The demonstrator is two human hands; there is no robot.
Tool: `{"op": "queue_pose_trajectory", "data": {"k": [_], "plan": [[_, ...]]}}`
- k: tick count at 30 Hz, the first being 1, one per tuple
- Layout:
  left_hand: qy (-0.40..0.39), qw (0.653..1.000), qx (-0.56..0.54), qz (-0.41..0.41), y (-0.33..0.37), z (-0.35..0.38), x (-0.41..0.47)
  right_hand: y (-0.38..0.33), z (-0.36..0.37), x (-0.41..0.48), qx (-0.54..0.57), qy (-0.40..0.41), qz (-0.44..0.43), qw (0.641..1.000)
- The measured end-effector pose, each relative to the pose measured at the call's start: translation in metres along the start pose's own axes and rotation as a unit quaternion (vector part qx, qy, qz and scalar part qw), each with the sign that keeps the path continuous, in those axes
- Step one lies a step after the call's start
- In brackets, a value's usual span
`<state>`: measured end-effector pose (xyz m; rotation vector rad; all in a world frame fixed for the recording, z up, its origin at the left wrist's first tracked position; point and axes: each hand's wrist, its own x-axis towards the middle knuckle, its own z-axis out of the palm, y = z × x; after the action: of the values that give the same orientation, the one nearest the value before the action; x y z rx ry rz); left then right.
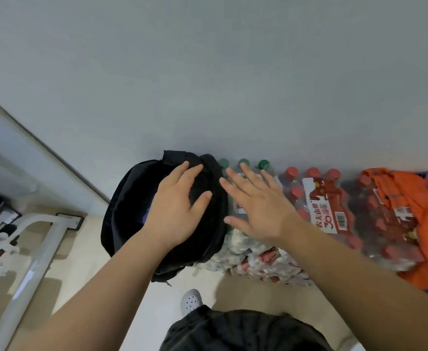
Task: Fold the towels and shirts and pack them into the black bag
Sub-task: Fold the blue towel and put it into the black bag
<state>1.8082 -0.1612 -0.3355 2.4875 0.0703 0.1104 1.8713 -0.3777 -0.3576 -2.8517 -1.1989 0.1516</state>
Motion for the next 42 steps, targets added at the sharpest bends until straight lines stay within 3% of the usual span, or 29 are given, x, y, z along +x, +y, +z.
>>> {"op": "queue_pose_trajectory", "data": {"k": [3,10,20,28,34,39,42], "plan": [[0.000,0.998,0.047,0.032,0.061,0.022,0.006,0.041,-0.004,-0.040,0.004,0.029,0.029,0.999],[-0.066,0.989,0.115,0.071,0.191,0.130,0.022,0.174,0.008,-0.169,0.028,-0.003,0.148,0.989],[-0.176,0.958,0.136,0.182,0.322,0.265,0.059,0.307,0.011,-0.317,0.042,-0.044,0.352,0.934],[-0.226,0.933,0.137,0.244,0.379,0.335,0.108,0.355,0.017,-0.367,0.068,-0.096,0.449,0.885],[-0.242,0.939,0.074,0.232,0.407,0.372,0.149,0.365,0.025,-0.374,0.096,-0.091,0.460,0.878],[-0.234,0.941,0.070,0.236,0.418,0.394,0.183,0.367,0.025,-0.373,0.108,-0.037,0.480,0.870],[-0.239,0.945,0.013,0.221,0.423,0.398,0.190,0.365,0.022,-0.371,0.111,0.002,0.493,0.863]]}}
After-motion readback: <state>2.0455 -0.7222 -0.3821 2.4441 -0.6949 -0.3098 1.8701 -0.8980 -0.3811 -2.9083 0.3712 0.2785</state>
